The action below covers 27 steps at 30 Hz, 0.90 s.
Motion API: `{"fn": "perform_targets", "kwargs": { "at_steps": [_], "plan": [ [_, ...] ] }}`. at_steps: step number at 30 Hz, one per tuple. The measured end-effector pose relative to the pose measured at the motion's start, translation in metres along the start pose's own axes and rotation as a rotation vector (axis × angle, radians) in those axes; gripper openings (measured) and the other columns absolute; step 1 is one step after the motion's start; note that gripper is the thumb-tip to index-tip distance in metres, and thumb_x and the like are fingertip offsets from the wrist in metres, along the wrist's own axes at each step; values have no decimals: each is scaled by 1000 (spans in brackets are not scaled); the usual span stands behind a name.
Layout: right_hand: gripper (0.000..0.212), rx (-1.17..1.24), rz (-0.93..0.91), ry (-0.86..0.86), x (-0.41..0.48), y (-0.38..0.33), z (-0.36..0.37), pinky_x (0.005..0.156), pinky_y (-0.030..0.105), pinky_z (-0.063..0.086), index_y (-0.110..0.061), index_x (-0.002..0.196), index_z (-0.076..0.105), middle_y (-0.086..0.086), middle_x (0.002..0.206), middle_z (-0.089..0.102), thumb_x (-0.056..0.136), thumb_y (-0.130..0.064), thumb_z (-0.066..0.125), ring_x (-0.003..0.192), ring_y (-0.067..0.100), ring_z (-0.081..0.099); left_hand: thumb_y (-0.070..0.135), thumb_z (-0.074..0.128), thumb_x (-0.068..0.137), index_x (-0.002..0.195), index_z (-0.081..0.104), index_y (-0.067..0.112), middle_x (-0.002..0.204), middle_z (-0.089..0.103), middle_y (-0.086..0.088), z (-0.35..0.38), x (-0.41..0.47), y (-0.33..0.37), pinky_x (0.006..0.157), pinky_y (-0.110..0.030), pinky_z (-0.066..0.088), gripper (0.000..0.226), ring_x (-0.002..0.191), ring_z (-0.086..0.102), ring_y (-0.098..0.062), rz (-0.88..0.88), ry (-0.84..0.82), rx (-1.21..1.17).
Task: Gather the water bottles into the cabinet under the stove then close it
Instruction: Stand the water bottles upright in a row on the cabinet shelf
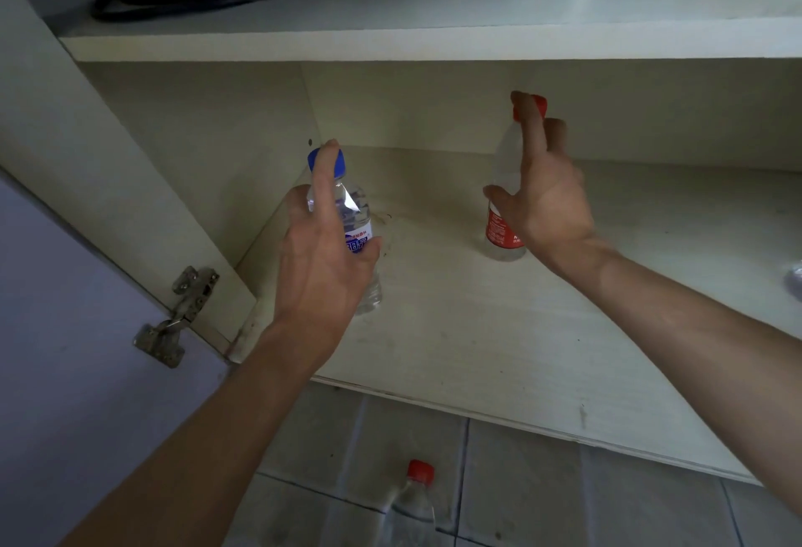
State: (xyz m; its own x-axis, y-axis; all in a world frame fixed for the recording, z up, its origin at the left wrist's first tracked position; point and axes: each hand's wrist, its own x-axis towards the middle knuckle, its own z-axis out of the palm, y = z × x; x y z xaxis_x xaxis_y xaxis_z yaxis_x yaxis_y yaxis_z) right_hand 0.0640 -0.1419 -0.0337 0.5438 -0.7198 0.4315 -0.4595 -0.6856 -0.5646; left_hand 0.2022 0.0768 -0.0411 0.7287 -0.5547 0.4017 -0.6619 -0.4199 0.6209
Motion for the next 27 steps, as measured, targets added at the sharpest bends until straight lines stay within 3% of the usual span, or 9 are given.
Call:
{"fn": "perform_targets", "kwargs": {
  "at_steps": [3, 6, 10, 13, 17, 20, 22, 25, 27],
  "plan": [
    [112, 43, 22, 14, -1, 2, -1, 93, 58, 61, -50, 163, 15, 6, 152, 41, 86, -5, 83, 116, 43, 64, 12, 96, 85, 162, 19, 50, 133, 41, 6, 2, 2, -1, 68, -9, 41, 116, 88, 61, -7, -12, 7, -41],
    [109, 70, 18, 10, -4, 1, -4, 93, 55, 61, -49, 162, 18, 5, 151, 42, 86, -2, 80, 115, 42, 63, 7, 93, 87, 163, 21, 49, 134, 44, 5, 4, 4, 1, 68, -9, 44, 113, 89, 61, 0, -11, 18, -68],
    [108, 50, 3, -9, -9, -1, -8, 81, 43, 56, -46, 162, 19, 5, 152, 43, 86, 2, 78, 108, 39, 63, 5, 90, 89, 162, 24, 52, 141, 49, 3, 8, -3, 9, 74, -16, 54, 109, 91, 65, -5, 1, -8, -103],
    [106, 17, -13, -24, -18, 1, -17, 76, 43, 55, -44, 160, 19, 6, 150, 44, 85, 1, 78, 102, 42, 67, 2, 86, 91, 161, 28, 52, 145, 50, 3, 10, -11, 20, 74, -8, 49, 104, 92, 61, 1, 65, -36, -74],
    [105, -36, -26, -34, -37, 9, -36, 84, 53, 58, -44, 160, 17, 9, 150, 45, 85, -4, 80, 104, 49, 68, 0, 82, 91, 157, 24, 60, 147, 48, 1, 22, -25, 44, 86, -43, 64, 106, 104, 67, -22, 133, -115, -52],
    [105, -42, -7, -37, -53, 19, -53, 90, 54, 56, -44, 160, 16, 8, 150, 43, 85, -5, 78, 107, 52, 65, -1, 83, 89, 155, 23, 62, 146, 49, 0, 38, -36, 67, 87, -49, 64, 109, 105, 67, -27, 157, -159, -65],
    [105, -39, -10, -37, -65, 28, -65, 92, 53, 56, -42, 160, 16, 8, 149, 43, 84, -4, 78, 109, 53, 64, -2, 83, 88, 156, 25, 60, 142, 50, 0, 50, -44, 86, 88, -48, 62, 109, 106, 64, -21, 184, -177, -111],
    [105, -55, 19, -33, -82, 44, -89, 91, 53, 56, -40, 162, 15, 8, 147, 42, 85, -5, 77, 110, 53, 62, -2, 84, 86, 155, 28, 58, 138, 51, 8, 72, -54, 114, 84, -30, 55, 107, 100, 57, 6, 193, -198, -238],
    [105, -84, 31, -14, -92, 56, -106, 91, 52, 55, -38, 164, 16, 8, 147, 42, 86, -6, 77, 110, 53, 63, 0, 87, 84, 157, 29, 56, 139, 52, 8, 87, -62, 134, 84, -28, 54, 109, 102, 59, 3, 186, -203, -318]
  ]
}}
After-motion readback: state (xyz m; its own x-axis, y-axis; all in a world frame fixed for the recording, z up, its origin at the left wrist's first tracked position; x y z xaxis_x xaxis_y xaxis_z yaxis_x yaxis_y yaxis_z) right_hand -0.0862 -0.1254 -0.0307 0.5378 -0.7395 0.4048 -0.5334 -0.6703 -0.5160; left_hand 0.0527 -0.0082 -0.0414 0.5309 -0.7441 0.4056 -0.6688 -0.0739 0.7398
